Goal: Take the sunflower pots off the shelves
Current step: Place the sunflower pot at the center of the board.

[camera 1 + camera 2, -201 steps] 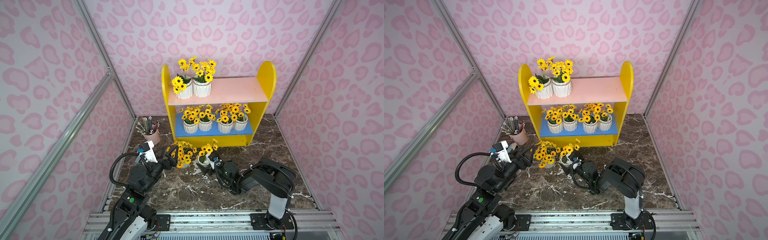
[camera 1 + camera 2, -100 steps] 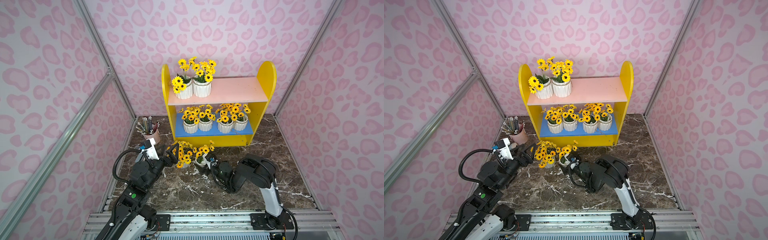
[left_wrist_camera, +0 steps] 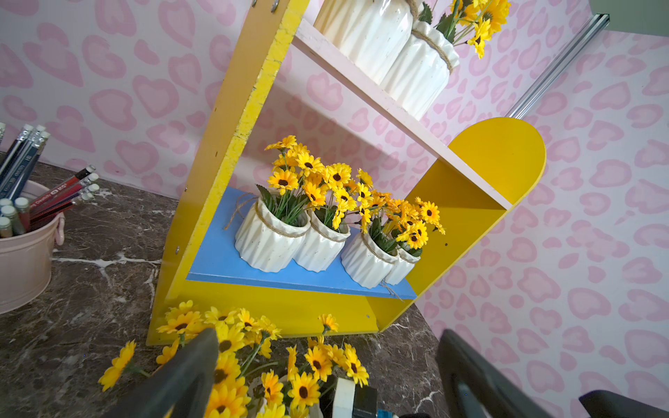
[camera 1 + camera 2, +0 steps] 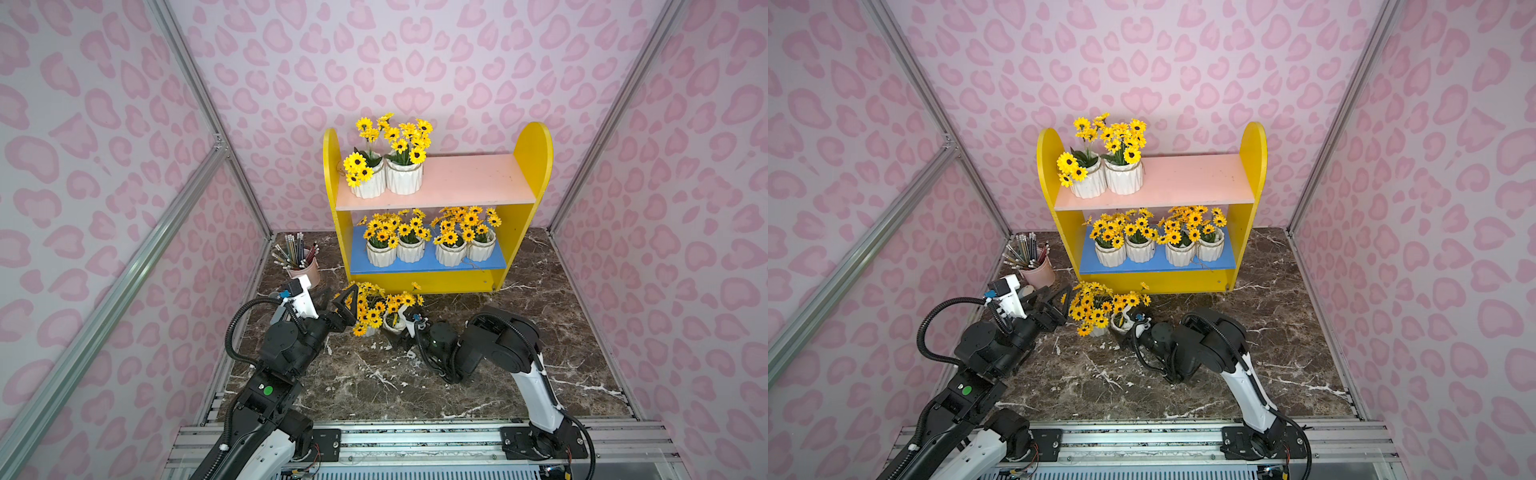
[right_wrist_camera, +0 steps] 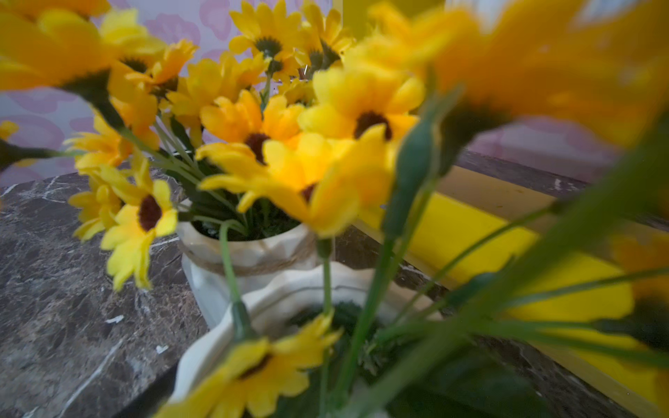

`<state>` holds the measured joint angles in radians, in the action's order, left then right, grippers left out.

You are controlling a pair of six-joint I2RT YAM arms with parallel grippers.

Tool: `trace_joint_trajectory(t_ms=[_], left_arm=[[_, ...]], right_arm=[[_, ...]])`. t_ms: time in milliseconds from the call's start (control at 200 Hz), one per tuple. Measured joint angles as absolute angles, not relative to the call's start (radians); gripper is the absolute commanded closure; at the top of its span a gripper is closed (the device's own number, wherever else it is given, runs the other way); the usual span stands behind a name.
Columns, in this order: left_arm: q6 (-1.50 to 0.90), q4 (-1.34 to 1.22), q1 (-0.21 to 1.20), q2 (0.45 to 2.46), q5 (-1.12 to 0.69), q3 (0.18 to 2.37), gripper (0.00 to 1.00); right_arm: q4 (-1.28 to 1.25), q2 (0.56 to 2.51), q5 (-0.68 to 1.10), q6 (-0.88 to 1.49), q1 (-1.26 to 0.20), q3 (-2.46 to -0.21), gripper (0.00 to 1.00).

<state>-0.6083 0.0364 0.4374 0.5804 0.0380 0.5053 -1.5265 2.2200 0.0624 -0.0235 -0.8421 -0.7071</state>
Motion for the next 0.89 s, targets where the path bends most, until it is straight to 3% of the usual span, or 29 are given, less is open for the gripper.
trace_joint_trajectory(t_ms=[85,185,270,295,315,330,540,895], left_arm=[[-0.608,0.036,0.437,0.577,0.039,0.509,0.04],[-0.604,0.036,0.437,0.569,0.051,0.509,0.04],[-0.605,0.036,0.437,0.563,0.067,0.508,0.03],[-0.605,0.036,0.437,0.562,0.071,0.508,0.04],[-0.605,0.036,0.437,0.561,0.073,0.507,0.04],[-0.605,0.036,0.437,0.561,0.075,0.507,0.04],[-0.609,0.037,0.437,0.569,0.076,0.514,0.04],[-0.62,0.039,0.437,0.512,0.067,0.514,0.03]], right_arm=[[-1.547,2.243,0.054,-0.022,-0.845,-0.724,0.8],[-1.533,2.257,0.036,-0.01,-0.847,-0.759,0.66],[-1.517,2.26,0.014,0.002,-0.848,-0.775,0.38],[-1.516,2.26,0.007,0.003,-0.849,-0.776,0.24],[-1.516,2.262,0.001,0.003,-0.849,-0.777,0.05],[-1.517,2.262,-0.003,0.003,-0.851,-0.777,0.01],[-1.465,2.235,-0.083,0.008,-0.87,-0.728,0.0],[-1.399,2.134,-0.073,0.007,-0.874,-0.69,0.0]])
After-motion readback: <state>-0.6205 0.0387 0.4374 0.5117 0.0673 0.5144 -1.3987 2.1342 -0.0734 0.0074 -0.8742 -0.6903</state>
